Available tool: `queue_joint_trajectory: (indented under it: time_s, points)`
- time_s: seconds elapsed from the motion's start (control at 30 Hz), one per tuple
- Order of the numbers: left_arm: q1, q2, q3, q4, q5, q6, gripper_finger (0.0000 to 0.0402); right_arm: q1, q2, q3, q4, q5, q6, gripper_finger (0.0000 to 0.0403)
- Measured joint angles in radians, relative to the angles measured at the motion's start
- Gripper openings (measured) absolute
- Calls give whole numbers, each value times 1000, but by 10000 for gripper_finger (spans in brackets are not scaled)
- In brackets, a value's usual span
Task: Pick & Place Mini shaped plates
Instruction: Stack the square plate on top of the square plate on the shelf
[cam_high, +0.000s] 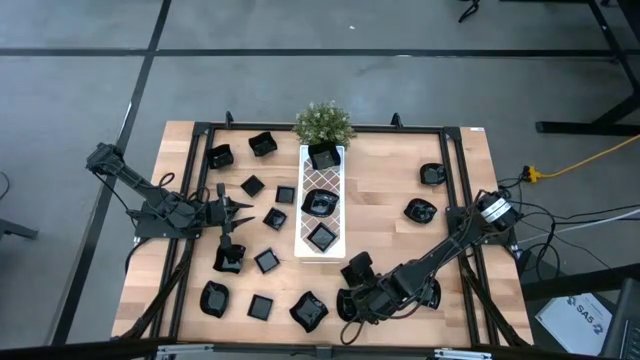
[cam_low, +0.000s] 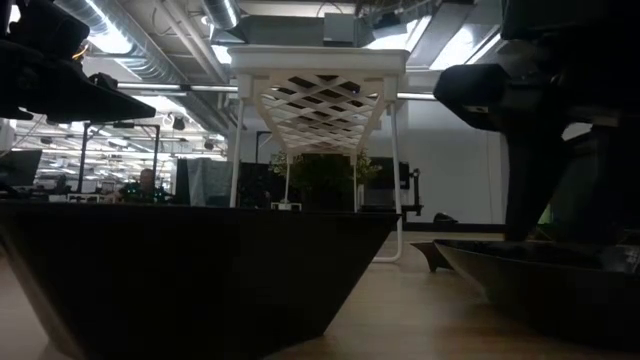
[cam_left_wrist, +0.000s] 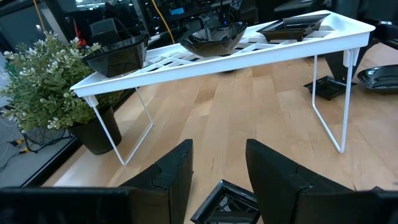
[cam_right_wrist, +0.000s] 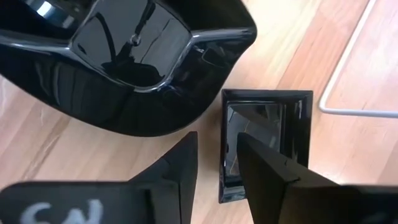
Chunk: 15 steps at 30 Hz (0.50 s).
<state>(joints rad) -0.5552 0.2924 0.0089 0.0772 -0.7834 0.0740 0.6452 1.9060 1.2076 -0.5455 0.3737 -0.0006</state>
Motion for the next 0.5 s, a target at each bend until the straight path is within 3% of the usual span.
queue_joint_trajectory:
  time_s: [0.5]
  points:
    - [0, 0, 0, 0, 0, 0, 143, -12, 23, 0, -4, 9, -3, 18]
